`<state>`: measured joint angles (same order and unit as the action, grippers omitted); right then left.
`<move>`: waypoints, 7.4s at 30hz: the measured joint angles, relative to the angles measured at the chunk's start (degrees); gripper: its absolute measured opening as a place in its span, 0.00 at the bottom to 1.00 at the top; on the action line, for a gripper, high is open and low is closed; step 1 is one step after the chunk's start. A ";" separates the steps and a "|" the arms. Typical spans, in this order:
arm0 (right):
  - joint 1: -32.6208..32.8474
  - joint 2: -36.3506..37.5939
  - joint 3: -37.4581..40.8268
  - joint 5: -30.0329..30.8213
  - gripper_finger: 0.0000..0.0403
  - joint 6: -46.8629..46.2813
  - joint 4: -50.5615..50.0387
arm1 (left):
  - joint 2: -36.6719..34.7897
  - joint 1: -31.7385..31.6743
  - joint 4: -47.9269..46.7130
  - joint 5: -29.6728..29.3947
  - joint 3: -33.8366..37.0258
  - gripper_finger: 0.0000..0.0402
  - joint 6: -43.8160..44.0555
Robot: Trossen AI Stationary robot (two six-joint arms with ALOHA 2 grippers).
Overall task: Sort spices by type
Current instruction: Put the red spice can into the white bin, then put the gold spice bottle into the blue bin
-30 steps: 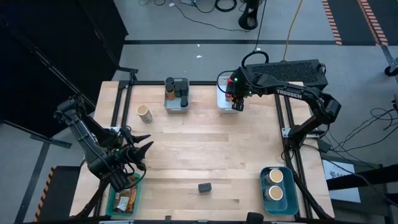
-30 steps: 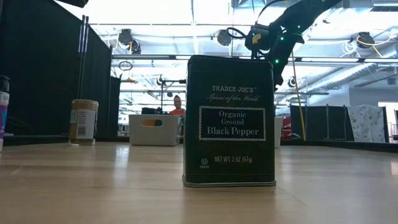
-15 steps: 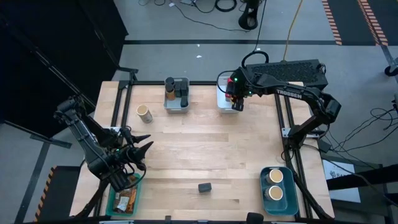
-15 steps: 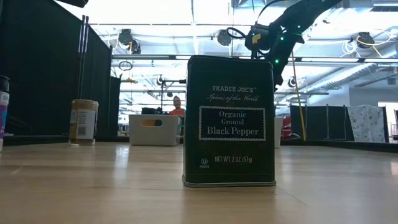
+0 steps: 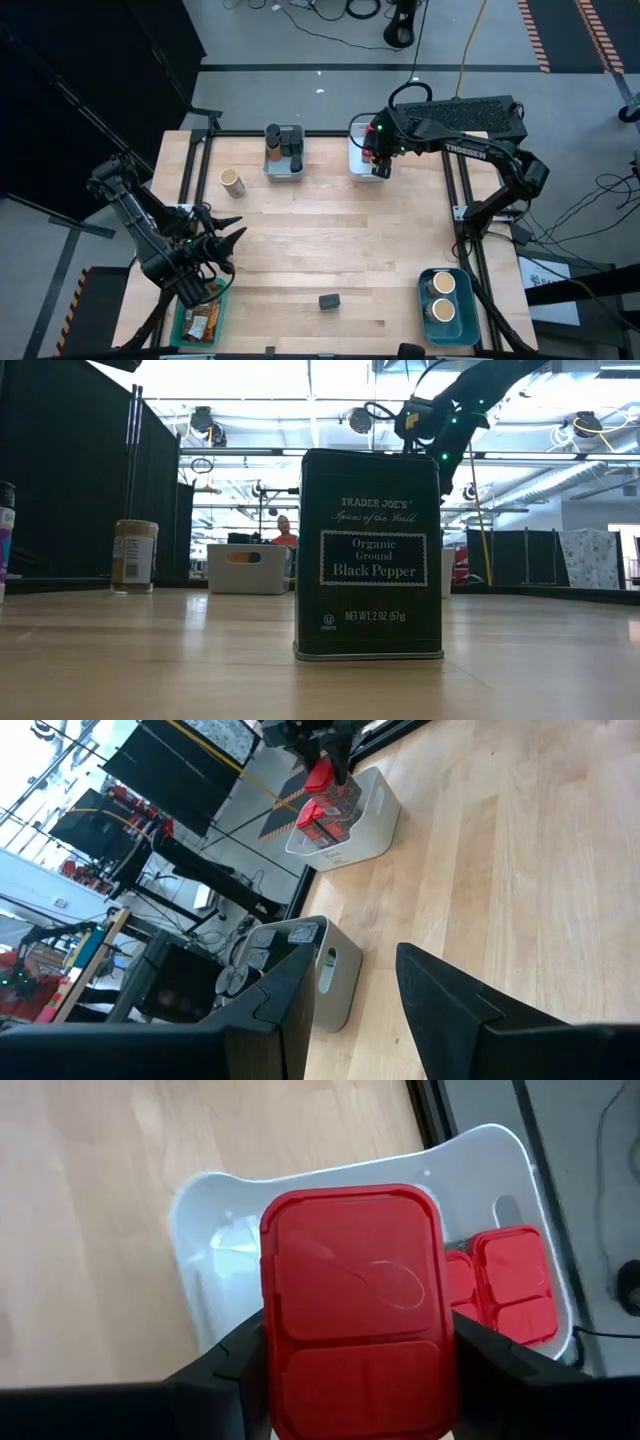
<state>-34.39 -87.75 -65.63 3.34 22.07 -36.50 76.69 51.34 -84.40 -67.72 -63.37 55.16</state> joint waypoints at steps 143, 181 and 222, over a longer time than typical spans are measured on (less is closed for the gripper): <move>-0.79 -6.36 -0.37 2.77 0.63 6.01 1.25 | -0.01 -0.01 -0.11 0.24 0.00 0.36 -0.15; 3.13 -9.00 -0.42 1.14 0.00 -21.80 12.68 | -0.01 -0.03 -0.10 -2.59 0.01 0.36 -3.05; 3.45 -5.67 -0.17 7.44 0.00 -19.87 4.09 | -0.01 -0.03 -0.13 -3.07 0.01 0.36 -3.52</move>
<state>-30.94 -93.42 -65.80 10.79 2.20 -32.41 76.69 51.31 -84.53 -70.79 -63.36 51.64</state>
